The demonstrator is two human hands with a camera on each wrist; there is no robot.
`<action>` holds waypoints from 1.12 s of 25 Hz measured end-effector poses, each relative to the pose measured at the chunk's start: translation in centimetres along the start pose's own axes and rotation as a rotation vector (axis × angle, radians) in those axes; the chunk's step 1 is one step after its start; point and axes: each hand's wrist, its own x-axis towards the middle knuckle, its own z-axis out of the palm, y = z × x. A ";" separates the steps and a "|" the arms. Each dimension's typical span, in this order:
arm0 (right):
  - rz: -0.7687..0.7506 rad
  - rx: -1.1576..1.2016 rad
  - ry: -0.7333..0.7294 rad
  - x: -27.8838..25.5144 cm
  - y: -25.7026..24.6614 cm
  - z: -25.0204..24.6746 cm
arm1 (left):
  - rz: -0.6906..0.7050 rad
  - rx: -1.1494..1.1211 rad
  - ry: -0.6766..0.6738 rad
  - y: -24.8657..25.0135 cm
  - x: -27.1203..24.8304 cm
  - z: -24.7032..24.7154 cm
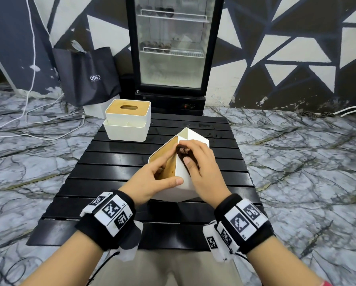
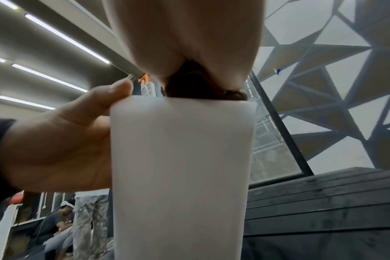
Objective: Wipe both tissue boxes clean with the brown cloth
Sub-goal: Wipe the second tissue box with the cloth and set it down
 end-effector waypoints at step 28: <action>0.082 -0.078 0.025 -1.1 2.4 -0.9 | -0.026 -0.077 0.020 -0.2 0.0 -0.6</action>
